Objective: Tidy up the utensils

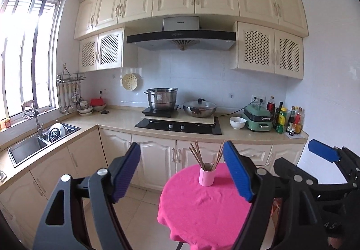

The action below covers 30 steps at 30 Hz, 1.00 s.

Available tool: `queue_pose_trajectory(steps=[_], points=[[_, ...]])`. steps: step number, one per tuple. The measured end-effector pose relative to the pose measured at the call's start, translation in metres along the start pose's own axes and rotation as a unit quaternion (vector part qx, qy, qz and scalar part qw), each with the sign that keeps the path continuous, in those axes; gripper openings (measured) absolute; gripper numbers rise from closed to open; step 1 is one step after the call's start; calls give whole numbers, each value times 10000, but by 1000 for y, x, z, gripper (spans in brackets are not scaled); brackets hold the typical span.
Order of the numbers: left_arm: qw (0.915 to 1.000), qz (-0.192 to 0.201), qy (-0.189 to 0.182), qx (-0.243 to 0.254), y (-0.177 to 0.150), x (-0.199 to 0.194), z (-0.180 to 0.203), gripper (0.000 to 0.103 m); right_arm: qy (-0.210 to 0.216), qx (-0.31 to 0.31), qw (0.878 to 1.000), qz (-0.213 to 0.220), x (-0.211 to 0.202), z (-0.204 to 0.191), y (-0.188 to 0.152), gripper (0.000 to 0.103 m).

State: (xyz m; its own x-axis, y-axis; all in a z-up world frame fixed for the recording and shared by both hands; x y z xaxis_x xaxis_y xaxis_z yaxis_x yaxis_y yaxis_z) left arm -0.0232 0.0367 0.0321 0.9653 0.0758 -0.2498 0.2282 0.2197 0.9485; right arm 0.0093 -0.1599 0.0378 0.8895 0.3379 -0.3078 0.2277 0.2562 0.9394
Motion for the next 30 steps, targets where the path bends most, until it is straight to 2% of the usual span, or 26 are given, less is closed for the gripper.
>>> queue_pose_trajectory(steps=[7, 30], points=[[10000, 39, -28, -23, 5, -3, 4, 80, -62, 41, 10000, 55, -6, 5, 2, 91], [10000, 34, 17, 62, 6, -2, 7, 81, -34, 134, 9999, 42, -6, 9, 3, 91]])
Point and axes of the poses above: each gripper's, at about its wrist camera, not at the fingertips, and x roughly the way its jaws point, z to its right, y to its top, the point moved 2 cm from there along x, roughly the way its jaws point, and after that the axes turned 11 degrees about -x, right-handed, at the moved point
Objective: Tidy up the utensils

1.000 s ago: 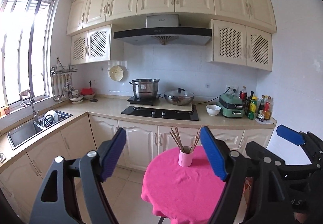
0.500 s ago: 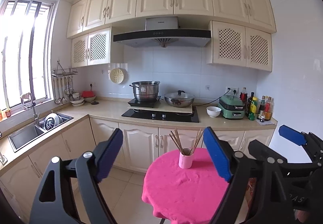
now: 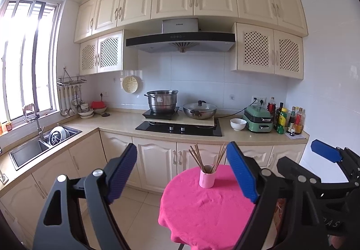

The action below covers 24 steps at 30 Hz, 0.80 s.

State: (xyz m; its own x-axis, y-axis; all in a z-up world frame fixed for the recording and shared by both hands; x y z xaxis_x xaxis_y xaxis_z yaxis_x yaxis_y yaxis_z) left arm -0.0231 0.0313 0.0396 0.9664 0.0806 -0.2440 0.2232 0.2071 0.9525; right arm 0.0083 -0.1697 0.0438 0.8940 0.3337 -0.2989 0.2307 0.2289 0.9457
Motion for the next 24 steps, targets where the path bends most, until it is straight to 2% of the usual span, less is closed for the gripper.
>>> queue_pose_trajectory(steps=[24], points=[[10000, -23, -32, 62, 1, 8, 4, 81, -21, 79, 10000, -20, -1, 5, -3, 91]])
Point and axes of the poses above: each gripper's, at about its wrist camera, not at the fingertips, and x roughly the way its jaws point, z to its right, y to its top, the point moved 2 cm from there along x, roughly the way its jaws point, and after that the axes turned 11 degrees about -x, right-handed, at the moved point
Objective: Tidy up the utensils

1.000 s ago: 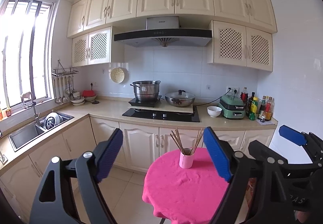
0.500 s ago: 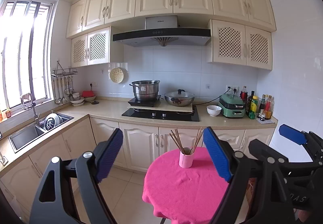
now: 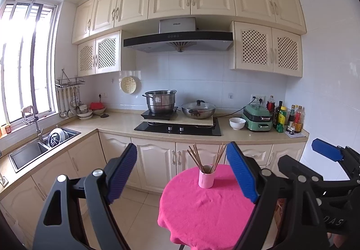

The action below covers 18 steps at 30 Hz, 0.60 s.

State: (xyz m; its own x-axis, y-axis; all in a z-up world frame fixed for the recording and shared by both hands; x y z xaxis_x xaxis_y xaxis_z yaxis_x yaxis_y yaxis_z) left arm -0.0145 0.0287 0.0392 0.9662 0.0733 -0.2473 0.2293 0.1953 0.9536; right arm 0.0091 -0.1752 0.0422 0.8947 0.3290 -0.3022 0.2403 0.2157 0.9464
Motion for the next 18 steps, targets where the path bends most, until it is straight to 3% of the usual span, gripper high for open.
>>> queue_pose_trajectory(steps=[18], points=[[10000, 31, -73, 48, -1, 2, 3, 81, -59, 33, 10000, -25, -2, 5, 0, 91]])
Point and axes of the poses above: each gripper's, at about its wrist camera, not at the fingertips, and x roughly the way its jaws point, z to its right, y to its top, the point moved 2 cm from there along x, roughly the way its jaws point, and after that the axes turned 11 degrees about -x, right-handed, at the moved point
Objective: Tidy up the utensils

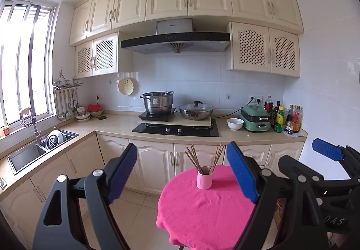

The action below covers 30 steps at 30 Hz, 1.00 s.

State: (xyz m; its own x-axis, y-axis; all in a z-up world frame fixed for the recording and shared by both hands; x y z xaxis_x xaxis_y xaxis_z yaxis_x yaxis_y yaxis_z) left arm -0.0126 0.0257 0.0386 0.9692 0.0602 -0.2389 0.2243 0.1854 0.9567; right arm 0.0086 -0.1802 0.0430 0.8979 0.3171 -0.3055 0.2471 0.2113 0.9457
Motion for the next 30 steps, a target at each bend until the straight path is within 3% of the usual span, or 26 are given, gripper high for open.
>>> queue_pose_trajectory(steps=[30], points=[[10000, 6, 14, 5, 0, -1, 1, 81, 14, 14, 10000, -27, 3, 1, 1, 91]])
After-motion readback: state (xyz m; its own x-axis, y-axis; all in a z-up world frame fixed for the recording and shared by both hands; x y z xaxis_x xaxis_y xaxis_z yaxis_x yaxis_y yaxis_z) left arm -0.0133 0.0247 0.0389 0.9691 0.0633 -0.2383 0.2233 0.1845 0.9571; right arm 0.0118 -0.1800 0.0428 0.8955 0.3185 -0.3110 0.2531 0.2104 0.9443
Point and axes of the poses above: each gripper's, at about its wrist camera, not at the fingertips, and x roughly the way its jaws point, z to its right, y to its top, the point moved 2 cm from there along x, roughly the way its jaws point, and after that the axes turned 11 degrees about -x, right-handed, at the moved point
